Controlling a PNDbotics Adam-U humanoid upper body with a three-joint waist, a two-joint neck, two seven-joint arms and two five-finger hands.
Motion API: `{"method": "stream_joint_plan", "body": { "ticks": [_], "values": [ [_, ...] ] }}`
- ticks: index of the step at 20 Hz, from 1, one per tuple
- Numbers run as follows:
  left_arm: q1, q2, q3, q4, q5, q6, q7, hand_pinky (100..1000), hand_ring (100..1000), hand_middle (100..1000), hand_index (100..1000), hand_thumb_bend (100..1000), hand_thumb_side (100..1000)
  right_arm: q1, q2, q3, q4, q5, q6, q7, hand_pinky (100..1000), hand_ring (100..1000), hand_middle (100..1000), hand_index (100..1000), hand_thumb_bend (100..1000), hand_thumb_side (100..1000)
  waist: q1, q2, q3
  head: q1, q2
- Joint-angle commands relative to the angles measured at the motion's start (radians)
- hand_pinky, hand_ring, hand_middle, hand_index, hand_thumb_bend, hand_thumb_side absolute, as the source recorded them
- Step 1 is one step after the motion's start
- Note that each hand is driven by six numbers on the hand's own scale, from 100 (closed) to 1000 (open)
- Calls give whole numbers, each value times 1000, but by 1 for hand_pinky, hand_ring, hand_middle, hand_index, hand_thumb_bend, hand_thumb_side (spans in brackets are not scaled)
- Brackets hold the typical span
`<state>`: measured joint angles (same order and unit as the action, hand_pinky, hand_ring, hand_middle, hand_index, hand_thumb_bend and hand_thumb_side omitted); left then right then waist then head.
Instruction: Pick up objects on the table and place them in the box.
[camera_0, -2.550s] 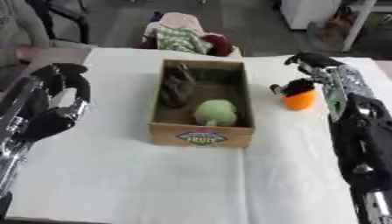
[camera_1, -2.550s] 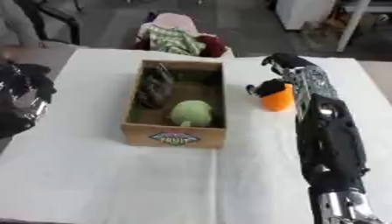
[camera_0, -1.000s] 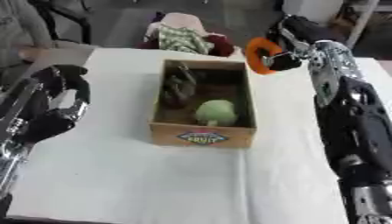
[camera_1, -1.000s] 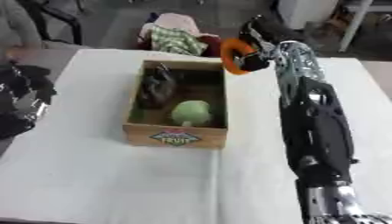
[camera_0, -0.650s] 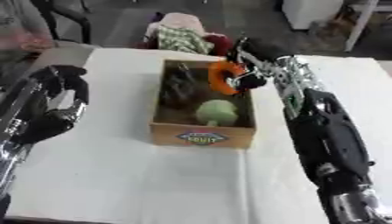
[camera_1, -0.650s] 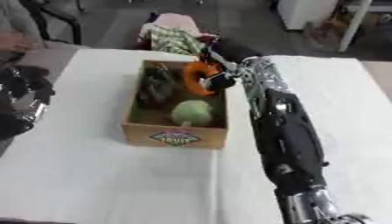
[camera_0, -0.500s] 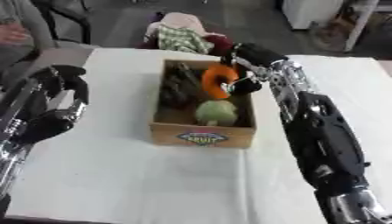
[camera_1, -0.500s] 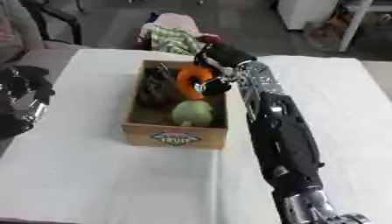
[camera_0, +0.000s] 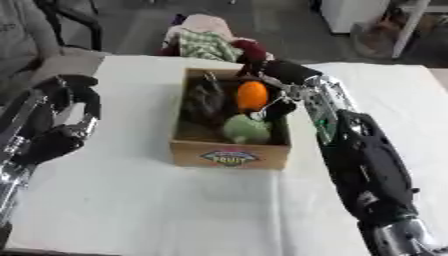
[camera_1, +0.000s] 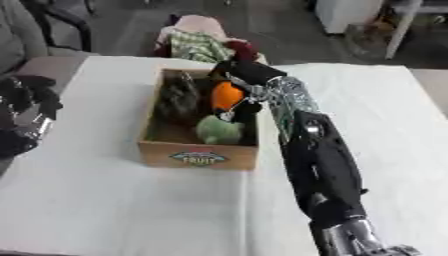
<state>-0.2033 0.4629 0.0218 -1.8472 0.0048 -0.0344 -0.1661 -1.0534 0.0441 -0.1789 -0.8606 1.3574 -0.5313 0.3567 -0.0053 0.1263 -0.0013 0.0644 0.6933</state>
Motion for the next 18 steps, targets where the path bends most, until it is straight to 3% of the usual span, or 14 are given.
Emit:
{"method": "stream_joint_plan", "body": {
  "ticks": [1,4,7,11,14,18],
  "values": [
    [-4,11,14,-14,-1,-1,8,799,604,556,756,130,194,-12,-48,-5,-61,-102,4,-21,750,835,849,911,180,227,4,-18,-2,5,-7],
    [6,10,23,-12,-1,-1,27,797,603,554,753,128,191,8,-93,0,-103,-226,11,-54,692,786,807,895,100,172,4,-18,-5,7,-6],
    [19,8,36,-11,0,0,51,793,599,550,750,124,190,37,-141,3,-132,-387,26,-67,631,718,750,869,100,100,3,-17,-10,14,-5],
    [40,5,53,-11,-1,2,83,791,599,551,749,123,186,89,-216,1,-186,-596,61,-52,591,676,723,860,100,100,2,-17,-18,18,-3],
    [47,2,58,-13,-5,2,93,791,599,551,749,123,186,108,-241,-2,-214,-666,84,-29,591,676,723,860,100,100,3,-16,-19,21,-3],
    [48,2,58,-14,-6,2,94,791,599,551,749,123,186,111,-245,-3,-226,-686,95,-13,591,676,723,860,100,100,3,-16,-19,21,-3]
  ]
}}
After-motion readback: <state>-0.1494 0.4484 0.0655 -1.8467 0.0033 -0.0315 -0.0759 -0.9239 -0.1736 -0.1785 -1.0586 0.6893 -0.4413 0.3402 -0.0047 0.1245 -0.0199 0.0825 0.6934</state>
